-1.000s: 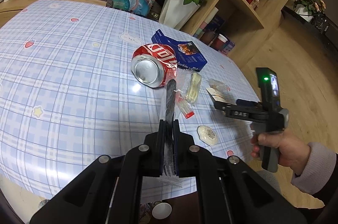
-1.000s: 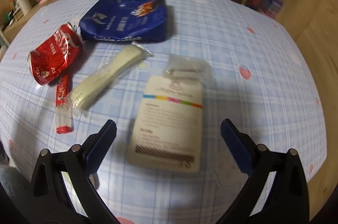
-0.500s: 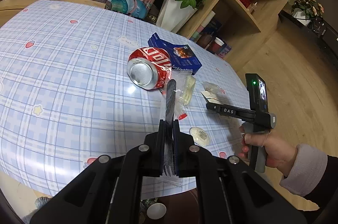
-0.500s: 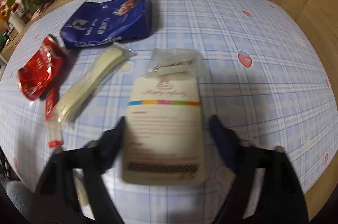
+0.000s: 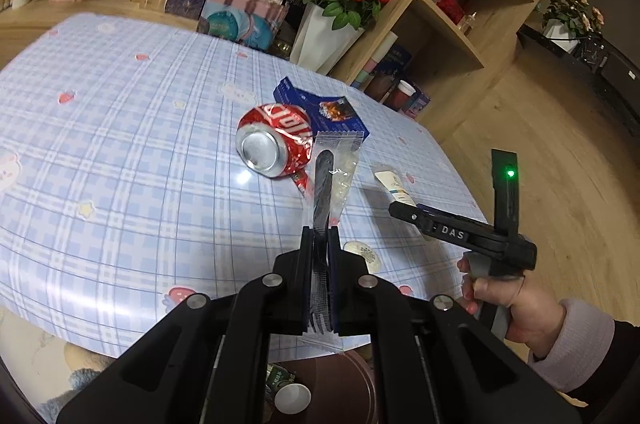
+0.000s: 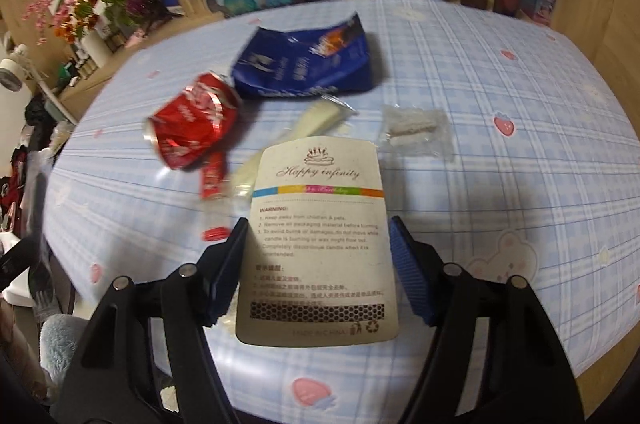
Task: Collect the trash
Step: 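Carry the white card over the bin and open the right gripper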
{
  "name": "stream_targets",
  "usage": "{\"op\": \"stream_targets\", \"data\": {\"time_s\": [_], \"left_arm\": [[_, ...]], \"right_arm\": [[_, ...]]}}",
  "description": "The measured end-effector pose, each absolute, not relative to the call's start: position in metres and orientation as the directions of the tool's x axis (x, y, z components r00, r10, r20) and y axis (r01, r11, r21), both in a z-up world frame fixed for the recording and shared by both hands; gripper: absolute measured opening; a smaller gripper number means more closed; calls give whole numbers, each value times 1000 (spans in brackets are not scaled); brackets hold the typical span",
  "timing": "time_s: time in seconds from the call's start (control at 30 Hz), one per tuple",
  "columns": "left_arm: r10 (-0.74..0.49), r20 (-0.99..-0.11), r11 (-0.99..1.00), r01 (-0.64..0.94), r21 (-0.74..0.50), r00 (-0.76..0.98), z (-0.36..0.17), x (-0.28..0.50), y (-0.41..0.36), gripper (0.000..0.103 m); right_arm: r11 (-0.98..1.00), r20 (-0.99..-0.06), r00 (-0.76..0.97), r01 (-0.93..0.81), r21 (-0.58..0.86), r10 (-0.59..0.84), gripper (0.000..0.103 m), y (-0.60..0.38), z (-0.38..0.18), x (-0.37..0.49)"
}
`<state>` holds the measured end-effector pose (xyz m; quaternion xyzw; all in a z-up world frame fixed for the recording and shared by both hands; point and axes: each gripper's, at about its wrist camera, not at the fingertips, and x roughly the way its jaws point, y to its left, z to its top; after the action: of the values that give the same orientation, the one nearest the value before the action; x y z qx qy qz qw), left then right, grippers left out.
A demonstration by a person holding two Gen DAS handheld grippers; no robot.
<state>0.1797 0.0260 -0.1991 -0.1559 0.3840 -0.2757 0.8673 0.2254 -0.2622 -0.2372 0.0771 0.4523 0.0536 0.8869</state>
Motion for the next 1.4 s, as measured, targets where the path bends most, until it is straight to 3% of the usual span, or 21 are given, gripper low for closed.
{"op": "stream_targets", "data": {"time_s": [0.53, 1.4], "left_arm": [[-599, -547, 798, 377, -471, 584, -166, 138, 33, 8], [-563, -555, 824, 362, -436, 613, -152, 69, 35, 8]], "right_arm": [[966, -696, 670, -192, 174, 258, 69, -231, -193, 124], [920, -690, 620, -340, 193, 374, 70, -205, -206, 45]]}}
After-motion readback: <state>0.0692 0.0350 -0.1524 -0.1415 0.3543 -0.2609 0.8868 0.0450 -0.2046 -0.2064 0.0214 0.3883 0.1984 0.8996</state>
